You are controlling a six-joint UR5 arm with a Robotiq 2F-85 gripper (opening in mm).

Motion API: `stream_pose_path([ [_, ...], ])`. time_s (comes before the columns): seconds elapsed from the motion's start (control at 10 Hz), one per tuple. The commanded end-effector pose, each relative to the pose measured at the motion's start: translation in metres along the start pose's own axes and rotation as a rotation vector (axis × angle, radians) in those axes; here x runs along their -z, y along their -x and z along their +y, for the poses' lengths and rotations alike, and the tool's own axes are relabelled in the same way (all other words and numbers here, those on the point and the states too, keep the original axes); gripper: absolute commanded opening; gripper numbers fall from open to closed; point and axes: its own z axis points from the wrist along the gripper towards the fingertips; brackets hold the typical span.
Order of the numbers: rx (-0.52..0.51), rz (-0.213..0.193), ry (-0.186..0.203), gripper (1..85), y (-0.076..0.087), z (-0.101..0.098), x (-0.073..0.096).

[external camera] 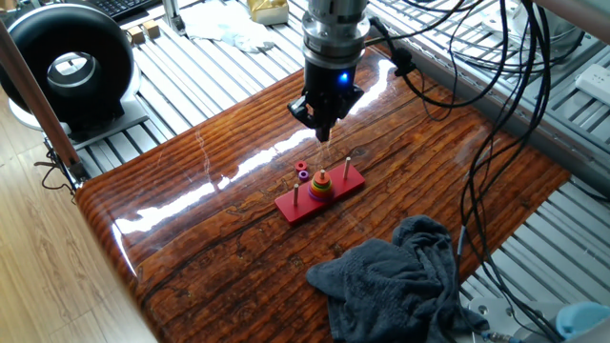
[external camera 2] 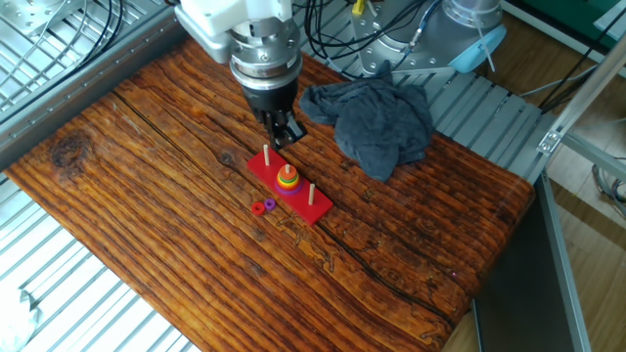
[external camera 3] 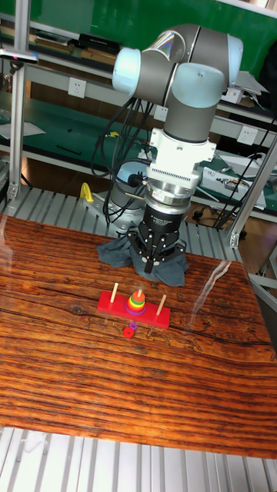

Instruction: Take out one Hanoi block and throw it aside

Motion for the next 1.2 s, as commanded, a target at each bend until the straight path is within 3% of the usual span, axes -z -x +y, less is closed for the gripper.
stream_pose_path([
  [0.0,-0.008,0.019,0.081,10.7,-0.003,0.018,0.000],
  [0.1,-0.003,0.049,0.107,19.3,-0.011,0.024,0.001],
  [0.2,0.010,0.063,0.107,25.0,-0.016,0.026,-0.002],
  [0.5,0.058,0.041,0.031,26.3,-0.012,0.007,-0.008],
  [1.1,0.073,0.047,0.011,33.7,-0.018,0.007,-0.015],
])
